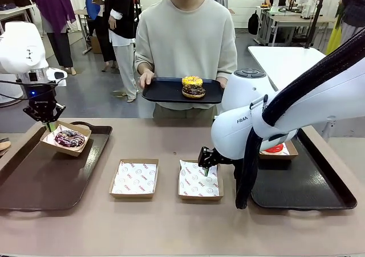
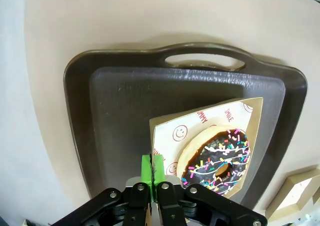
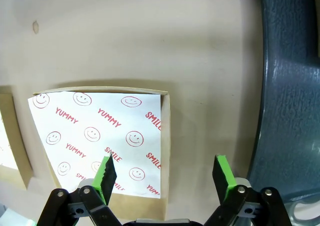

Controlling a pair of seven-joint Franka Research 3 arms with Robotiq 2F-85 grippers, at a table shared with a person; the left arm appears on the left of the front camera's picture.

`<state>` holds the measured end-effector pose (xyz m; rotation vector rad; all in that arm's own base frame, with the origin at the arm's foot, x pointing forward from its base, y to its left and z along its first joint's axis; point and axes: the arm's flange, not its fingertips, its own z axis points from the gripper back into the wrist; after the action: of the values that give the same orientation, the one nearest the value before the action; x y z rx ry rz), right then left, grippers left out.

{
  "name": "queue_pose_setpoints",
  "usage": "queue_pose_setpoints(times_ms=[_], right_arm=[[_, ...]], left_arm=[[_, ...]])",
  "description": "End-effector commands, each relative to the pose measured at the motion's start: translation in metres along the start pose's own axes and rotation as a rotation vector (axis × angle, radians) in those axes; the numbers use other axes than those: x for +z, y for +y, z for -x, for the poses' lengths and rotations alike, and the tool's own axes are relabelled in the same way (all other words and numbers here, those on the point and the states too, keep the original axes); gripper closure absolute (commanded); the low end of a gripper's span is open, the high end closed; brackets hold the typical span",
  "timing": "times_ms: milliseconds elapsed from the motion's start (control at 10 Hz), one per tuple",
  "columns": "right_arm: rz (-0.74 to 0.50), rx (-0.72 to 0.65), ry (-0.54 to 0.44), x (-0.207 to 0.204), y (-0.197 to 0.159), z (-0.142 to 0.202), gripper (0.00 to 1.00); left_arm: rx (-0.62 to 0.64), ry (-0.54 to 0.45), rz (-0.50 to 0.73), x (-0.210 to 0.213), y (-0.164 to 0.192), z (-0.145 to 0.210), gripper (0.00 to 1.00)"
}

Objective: Individually package the donuts and arrange them on the tray.
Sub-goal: Place the picked Paper togo box on the Handle tray while simultaneously picking up another Paper togo box from the table with the other hand.

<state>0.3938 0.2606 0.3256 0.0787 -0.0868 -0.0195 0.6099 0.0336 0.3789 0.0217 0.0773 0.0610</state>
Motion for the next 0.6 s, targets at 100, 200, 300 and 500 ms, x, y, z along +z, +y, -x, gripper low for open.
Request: queue_pose_setpoints(times_ms=[100,200,300,500], right_arm=[[0.026,-0.021,-0.017,-0.006,0.0056,-0.0004,0.0],[0.026,-0.02,-0.016,-0.0061,0.0051,-0.0004,0.0],[0.027,-0.022,-0.015,-0.0062,0.0048,-0.0006,0.0],[0.029,-0.022,-0.017,-0.0057,0.0052,-0.0003,0.0]], left_arm=[[-0.013,-0.024,-0.003,-0.0013,-0.0033,-0.0123,0.99],[-0.006,-0.03,-0.011,-0.0035,-0.0034,-0.0148,0.99],[-0.002,-0.024,-0.017,-0.0054,-0.0029,-0.0171,0.99],[0.003,-0.017,-0.028,-0.0075,-0.0009,-0.0189,0.99]])
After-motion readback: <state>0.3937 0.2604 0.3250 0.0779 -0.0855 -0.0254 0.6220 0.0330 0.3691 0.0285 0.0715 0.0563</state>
